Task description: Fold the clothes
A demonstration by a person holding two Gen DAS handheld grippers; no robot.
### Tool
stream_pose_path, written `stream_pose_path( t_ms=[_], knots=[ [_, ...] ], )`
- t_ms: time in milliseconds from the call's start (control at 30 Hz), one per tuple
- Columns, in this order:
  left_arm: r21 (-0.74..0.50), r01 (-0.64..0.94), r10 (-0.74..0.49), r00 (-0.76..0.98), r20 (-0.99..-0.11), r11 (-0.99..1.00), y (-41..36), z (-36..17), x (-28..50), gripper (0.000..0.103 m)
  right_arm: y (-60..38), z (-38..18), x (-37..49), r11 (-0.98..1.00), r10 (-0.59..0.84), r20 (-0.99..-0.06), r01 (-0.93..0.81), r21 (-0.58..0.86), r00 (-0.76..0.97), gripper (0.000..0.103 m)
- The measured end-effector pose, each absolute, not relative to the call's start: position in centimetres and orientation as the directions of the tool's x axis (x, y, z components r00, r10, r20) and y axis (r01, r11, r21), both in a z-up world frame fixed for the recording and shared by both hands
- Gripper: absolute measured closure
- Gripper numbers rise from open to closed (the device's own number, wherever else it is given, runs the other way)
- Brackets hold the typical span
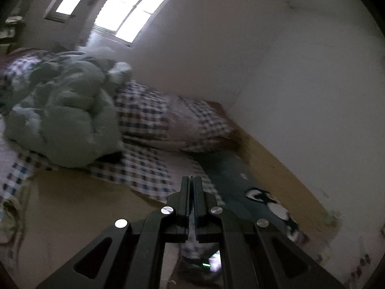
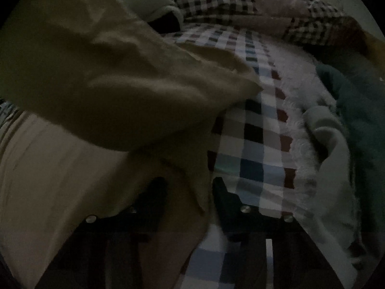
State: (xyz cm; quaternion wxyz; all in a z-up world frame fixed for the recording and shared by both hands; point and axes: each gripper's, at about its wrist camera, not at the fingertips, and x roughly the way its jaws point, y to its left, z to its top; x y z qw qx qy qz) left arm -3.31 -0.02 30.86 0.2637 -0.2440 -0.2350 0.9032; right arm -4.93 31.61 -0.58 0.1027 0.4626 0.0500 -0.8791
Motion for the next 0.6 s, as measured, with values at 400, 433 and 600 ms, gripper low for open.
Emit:
stream_pose_path(
  t_ms=[400, 433, 600],
  knots=[
    [-0.53, -0.021, 0.305, -0.837, -0.454, -0.847, -10.7, 21.6, -11.6, 0.102, 36.8, 2.1, -4.0, -0.984, -0.173, -0.783, 0.141, 0.109, -0.597, 0.098],
    [-0.524, -0.003, 0.291, -0.834, -0.468, -0.852, -11.1, 20.8, -11.9, 0.102, 37.2, 2.1, -4.0, -0.986, -0.163, -0.783, 0.128, 0.107, -0.6, 0.098],
    [-0.508, 0.064, 0.238, -0.829, -0.506, -0.859, -13.0, 17.9, -12.7, 0.102, 38.1, 1.3, -4.0, -0.995, -0.097, -0.81, 0.087, 0.057, -0.579, 0.098]
  ],
)
